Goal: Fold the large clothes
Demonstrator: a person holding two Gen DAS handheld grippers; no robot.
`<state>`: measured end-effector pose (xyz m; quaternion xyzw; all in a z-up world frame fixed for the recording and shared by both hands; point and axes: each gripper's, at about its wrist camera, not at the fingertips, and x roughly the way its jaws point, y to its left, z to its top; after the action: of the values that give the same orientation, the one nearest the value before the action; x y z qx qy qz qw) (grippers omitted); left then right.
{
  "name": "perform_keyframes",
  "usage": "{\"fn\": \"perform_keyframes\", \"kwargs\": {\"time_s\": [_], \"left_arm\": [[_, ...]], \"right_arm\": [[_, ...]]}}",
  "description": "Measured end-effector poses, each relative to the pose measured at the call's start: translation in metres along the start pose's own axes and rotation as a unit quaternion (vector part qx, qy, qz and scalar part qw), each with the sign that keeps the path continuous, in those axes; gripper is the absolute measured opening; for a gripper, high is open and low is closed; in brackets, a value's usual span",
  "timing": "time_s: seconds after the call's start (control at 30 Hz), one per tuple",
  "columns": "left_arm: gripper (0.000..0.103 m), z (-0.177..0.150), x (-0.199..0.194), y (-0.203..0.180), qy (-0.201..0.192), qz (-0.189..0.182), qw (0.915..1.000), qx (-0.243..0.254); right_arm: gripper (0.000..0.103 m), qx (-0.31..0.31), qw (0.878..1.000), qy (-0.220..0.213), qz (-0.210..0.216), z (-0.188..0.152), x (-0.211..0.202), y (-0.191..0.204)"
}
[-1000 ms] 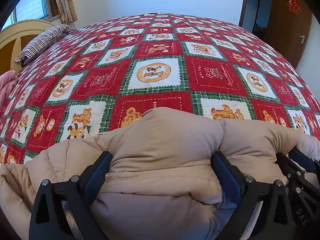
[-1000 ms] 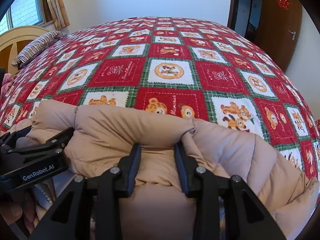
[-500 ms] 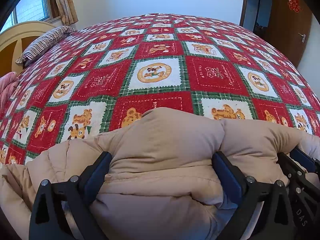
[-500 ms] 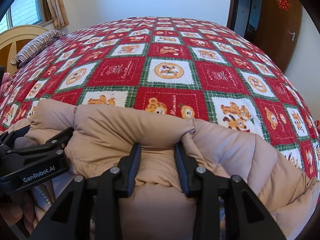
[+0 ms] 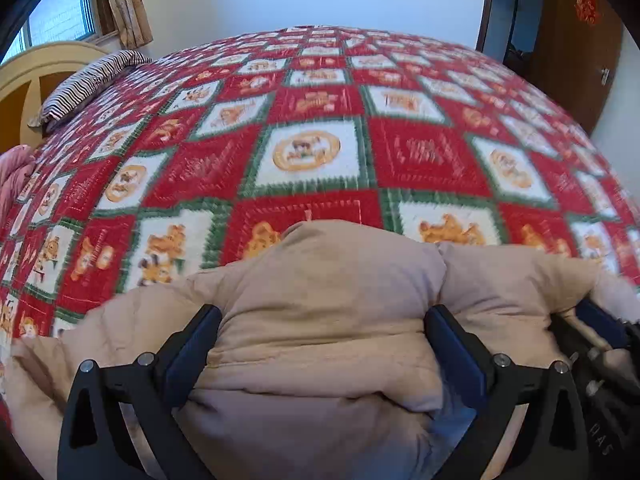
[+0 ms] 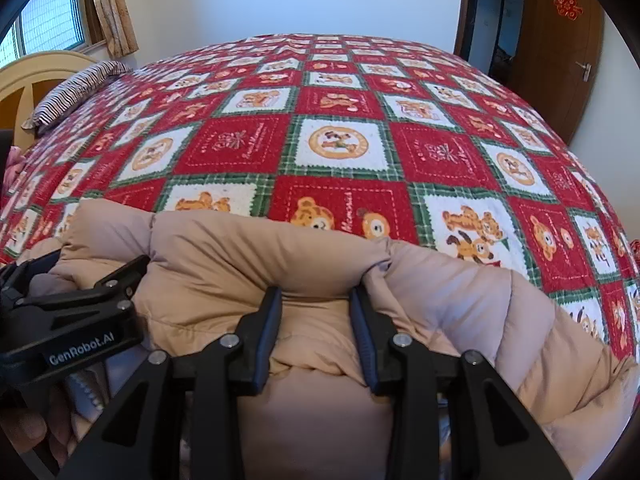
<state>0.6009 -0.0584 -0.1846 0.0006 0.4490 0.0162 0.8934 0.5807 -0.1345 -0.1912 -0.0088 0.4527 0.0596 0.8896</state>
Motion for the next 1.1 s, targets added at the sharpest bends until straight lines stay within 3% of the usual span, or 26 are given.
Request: {"fn": "perform_keyframes", "kwargs": {"time_s": [0.03, 0.07, 0.1, 0.13, 0.17, 0.33, 0.5, 0.67, 0.73, 0.97, 1.1], "left_arm": [[0.102, 0.003, -0.019, 0.005, -0.024, -0.008, 0.9997, -0.004], [0.102, 0.006, -0.044, 0.012, -0.055, -0.023, 0.9982, -0.008], [0.102, 0.005, -0.071, 0.021, -0.08, -0.039, 0.9959, -0.009], [0.102, 0.002, -0.087, 0.029, -0.089, -0.048, 0.9948, -0.007], [0.102, -0.003, -0.103, 0.038, -0.092, -0.051, 0.9945, 0.0], [0.102, -0.076, -0.156, 0.091, -0.093, 0.01, 0.9952, 0.028], [0.102, -0.18, -0.175, 0.14, -0.04, 0.051, 0.9975, 0.029], [0.102, -0.261, -0.202, 0.173, -0.004, 0.044, 0.9989, 0.013], [0.102, -0.285, -0.212, 0.177, -0.008, 0.049, 0.9987, 0.015], [0.102, -0.341, -0.236, 0.19, -0.011, 0.035, 0.9993, 0.0], [0.102, -0.363, -0.24, 0.197, -0.008, 0.008, 0.9998, -0.016]], "right_arm": [[0.053, -0.005, 1.0, 0.002, 0.016, 0.001, -0.006, -0.003], [0.059, -0.008, 1.0, 0.0, 0.016, 0.001, -0.016, -0.006], [0.071, -0.004, 1.0, -0.011, 0.007, -0.001, -0.029, -0.009], [0.08, 0.003, 0.999, -0.032, -0.003, -0.005, -0.048, -0.014], [0.081, 0.004, 0.999, -0.042, -0.002, -0.009, -0.06, -0.016], [0.082, 0.019, 0.999, -0.028, 0.01, -0.068, -0.124, -0.053], [0.082, 0.055, 0.998, -0.004, 0.007, -0.14, -0.167, -0.083], [0.082, 0.07, 0.997, 0.027, 0.007, -0.21, -0.201, -0.092], [0.082, 0.067, 0.997, 0.026, 0.008, -0.231, -0.215, -0.09], [0.082, 0.063, 0.998, 0.025, 0.009, -0.292, -0.259, -0.08], [0.082, 0.072, 0.997, 0.027, 0.009, -0.323, -0.276, -0.081]]}}
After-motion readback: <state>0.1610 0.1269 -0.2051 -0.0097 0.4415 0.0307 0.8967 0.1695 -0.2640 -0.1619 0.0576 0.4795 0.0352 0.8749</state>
